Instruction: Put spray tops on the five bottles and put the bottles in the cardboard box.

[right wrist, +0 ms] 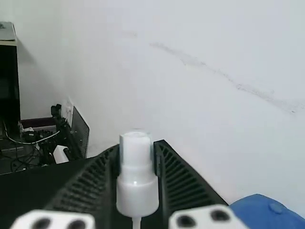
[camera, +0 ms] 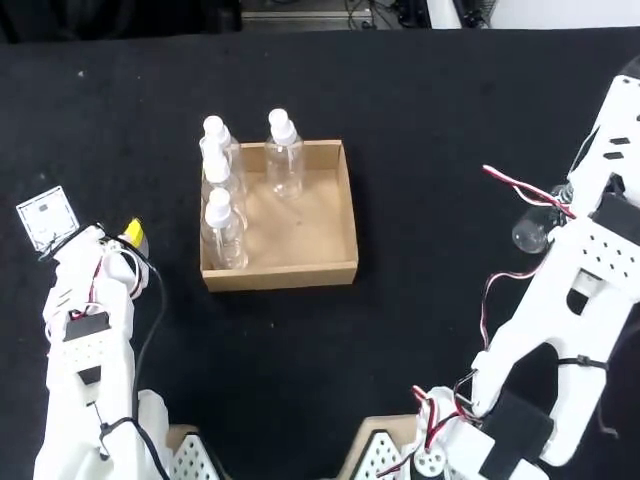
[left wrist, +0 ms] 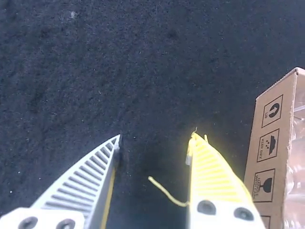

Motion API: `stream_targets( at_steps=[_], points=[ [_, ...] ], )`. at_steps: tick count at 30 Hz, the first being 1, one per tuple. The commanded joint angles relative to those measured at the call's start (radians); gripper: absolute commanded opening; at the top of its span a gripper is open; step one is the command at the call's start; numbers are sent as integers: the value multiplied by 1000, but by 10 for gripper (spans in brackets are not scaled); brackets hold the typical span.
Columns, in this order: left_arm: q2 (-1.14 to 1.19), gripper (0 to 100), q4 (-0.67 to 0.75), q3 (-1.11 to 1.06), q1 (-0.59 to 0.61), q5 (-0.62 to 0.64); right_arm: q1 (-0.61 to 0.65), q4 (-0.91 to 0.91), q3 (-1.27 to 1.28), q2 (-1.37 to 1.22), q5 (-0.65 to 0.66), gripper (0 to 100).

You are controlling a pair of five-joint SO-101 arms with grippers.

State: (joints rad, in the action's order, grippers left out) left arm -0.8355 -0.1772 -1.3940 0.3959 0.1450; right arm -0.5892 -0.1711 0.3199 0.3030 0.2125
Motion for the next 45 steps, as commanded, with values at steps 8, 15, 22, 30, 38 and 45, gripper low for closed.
stream_targets(
  at_steps=[8,15,22,30,38,45],
  points=[
    [-9,202,20,15,-15,-6,-21,72,84,24,11,11],
    [-9,202,20,15,-15,-6,-21,288,248,24,18,12],
    [-9,202,20,15,-15,-6,9,405,374,22,11,12],
    [-9,202,20,13,-13,-6,14,568,487,-48,18,11],
    [-9,202,20,15,-13,-6,20,678,541,-143,11,15],
    [-9,202,20,16,-13,-6,20,680,587,-145,9,16]
  ],
)
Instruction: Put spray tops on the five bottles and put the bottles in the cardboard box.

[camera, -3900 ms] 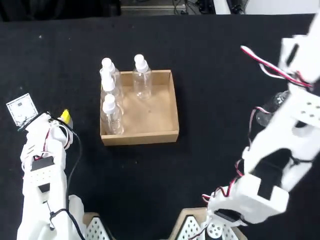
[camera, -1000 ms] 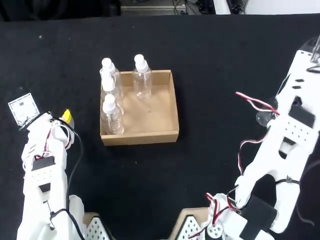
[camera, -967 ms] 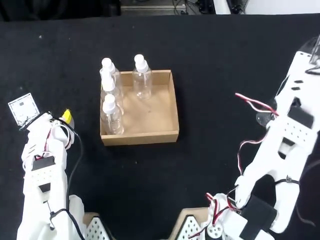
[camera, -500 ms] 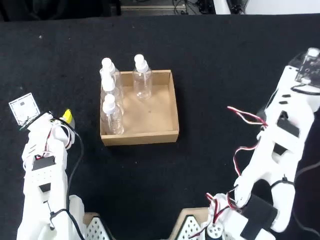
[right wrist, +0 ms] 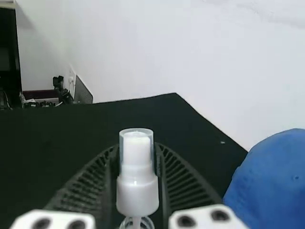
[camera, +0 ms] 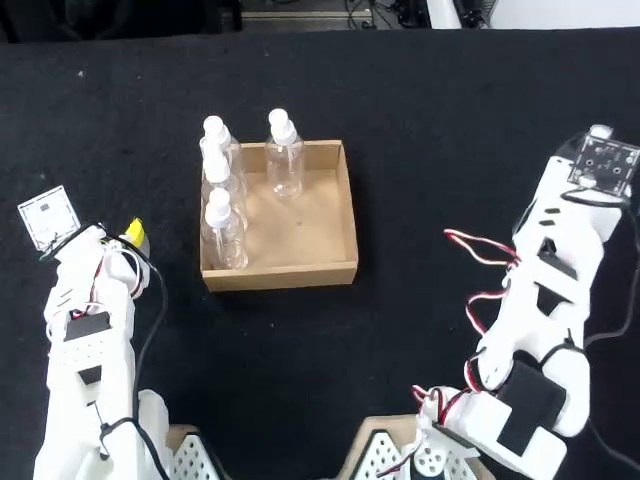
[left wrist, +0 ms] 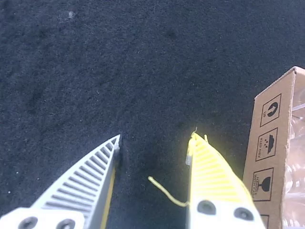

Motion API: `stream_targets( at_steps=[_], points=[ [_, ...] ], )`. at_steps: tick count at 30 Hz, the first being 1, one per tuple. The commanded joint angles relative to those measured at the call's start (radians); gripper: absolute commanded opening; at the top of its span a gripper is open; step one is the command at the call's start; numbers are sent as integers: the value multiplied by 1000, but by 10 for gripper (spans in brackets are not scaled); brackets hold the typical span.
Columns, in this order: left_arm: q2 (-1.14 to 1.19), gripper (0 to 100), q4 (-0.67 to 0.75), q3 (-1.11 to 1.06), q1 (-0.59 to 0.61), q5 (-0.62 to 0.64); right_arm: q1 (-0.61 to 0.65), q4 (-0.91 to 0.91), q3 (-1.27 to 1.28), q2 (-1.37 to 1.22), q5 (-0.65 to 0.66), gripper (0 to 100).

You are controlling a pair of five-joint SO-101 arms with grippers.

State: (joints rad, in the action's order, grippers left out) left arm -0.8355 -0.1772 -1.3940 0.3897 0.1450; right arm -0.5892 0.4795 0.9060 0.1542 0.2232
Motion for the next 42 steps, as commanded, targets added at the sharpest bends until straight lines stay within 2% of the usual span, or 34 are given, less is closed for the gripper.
stream_targets(
  at_steps=[1,4,10,24,31,36,42],
  points=[
    [-9,202,20,16,-7,-6,20,29,8,4,-2,16],
    [-9,202,20,16,-7,-6,20,28,27,4,-2,37],
    [-9,202,20,16,-7,-6,21,29,33,5,-2,172],
    [-9,202,20,19,-7,-6,18,11,39,51,-2,183],
    [-9,202,20,19,-7,-6,66,-292,47,252,-2,351],
    [-9,202,20,18,-7,-6,74,-422,51,294,-2,357],
    [-9,202,20,18,-7,-6,66,-273,151,255,-2,357]
  ],
)
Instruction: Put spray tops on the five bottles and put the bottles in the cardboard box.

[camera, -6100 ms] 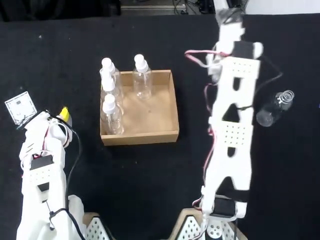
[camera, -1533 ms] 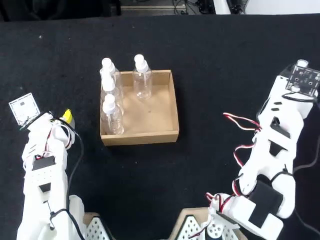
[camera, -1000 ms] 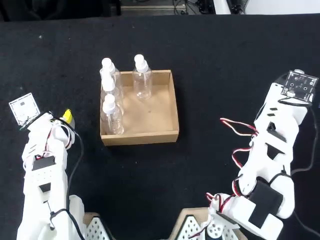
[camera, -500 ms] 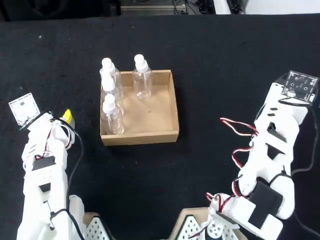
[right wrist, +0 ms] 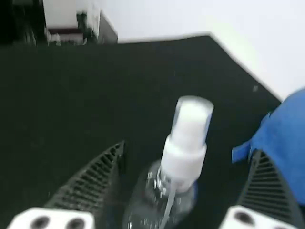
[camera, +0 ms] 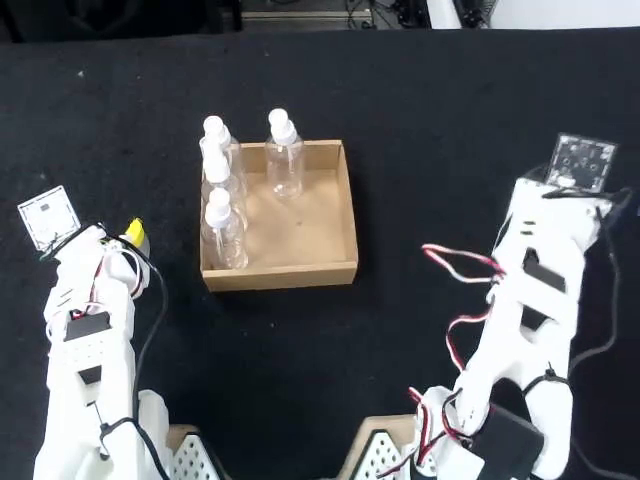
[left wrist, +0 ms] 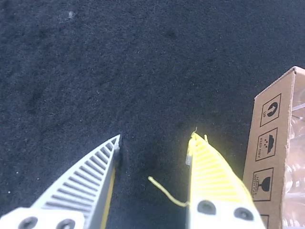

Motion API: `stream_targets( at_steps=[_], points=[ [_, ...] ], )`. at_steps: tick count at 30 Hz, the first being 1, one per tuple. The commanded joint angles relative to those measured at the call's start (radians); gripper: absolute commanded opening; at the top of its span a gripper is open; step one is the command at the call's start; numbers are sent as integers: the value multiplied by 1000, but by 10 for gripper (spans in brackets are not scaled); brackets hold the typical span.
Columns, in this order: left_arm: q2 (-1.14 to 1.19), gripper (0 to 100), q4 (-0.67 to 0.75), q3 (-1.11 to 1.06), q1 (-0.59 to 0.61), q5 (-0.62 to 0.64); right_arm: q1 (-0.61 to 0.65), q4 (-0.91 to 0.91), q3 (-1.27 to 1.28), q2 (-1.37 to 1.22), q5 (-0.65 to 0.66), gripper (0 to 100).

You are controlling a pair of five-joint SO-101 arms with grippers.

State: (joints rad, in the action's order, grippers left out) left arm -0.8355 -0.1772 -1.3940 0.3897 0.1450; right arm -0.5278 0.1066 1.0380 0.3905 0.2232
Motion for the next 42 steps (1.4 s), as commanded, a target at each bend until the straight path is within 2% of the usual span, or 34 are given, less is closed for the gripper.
stream_targets(
  at_steps=[1,8,17,27,31,42],
  points=[
    [-9,202,20,18,-7,-6,0,144,44,10,-2,357],
    [-9,202,20,18,-7,-6,-9,443,171,-84,-2,357],
    [-9,202,20,16,-7,-6,-32,637,174,-286,-196,357],
    [-9,202,20,16,-8,-6,-52,852,173,-464,-212,357],
    [-9,202,20,16,-8,-6,-44,908,170,-498,-212,357],
    [-9,202,20,16,-8,-6,-35,856,73,-556,-212,357]
  ],
)
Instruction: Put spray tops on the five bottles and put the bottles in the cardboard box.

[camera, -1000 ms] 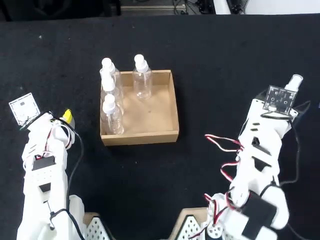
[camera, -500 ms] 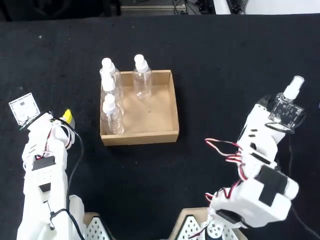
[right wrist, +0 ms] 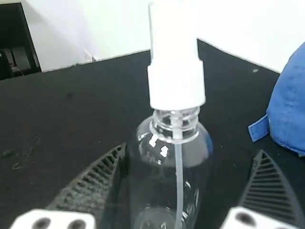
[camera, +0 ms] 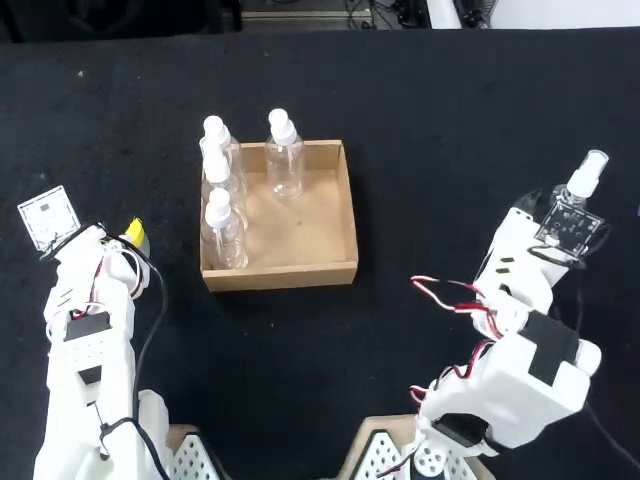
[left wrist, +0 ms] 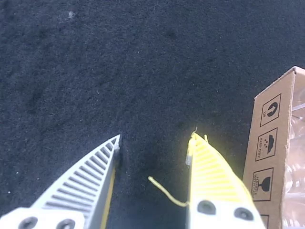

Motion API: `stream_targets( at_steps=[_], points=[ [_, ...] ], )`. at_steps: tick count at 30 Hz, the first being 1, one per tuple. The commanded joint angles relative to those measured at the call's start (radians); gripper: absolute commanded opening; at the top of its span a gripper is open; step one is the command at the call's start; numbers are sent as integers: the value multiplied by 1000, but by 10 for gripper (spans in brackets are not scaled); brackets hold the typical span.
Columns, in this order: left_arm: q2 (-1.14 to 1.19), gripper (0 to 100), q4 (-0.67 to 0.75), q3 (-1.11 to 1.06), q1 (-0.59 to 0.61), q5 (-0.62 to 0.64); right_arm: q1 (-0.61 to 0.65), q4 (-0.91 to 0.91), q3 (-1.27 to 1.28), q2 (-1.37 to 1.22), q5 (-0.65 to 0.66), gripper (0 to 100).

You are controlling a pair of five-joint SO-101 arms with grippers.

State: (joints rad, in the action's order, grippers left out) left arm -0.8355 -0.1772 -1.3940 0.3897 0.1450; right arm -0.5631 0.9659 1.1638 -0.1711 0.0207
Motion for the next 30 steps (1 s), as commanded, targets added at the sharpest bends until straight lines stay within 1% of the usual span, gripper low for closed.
stream_targets(
  at_steps=[1,9,11,15,19,25,28,30],
  points=[
    [-8,202,20,18,-8,-6,0,-3,-53,7,-9,357],
    [-6,202,20,19,-8,-6,2,-2,-61,10,-8,349],
    [-6,202,20,19,-8,-6,2,-2,-61,10,-8,294],
    [-6,202,20,19,-8,-6,-6,3,-61,12,-8,110],
    [-8,202,20,18,-8,-6,-15,84,-38,10,-8,12],
    [-6,202,20,19,-8,-6,-26,157,5,30,-9,10],
    [-6,202,20,19,-8,-6,-11,138,76,140,-12,11],
    [-6,202,20,19,-8,-6,31,97,131,259,-12,11]
  ],
)
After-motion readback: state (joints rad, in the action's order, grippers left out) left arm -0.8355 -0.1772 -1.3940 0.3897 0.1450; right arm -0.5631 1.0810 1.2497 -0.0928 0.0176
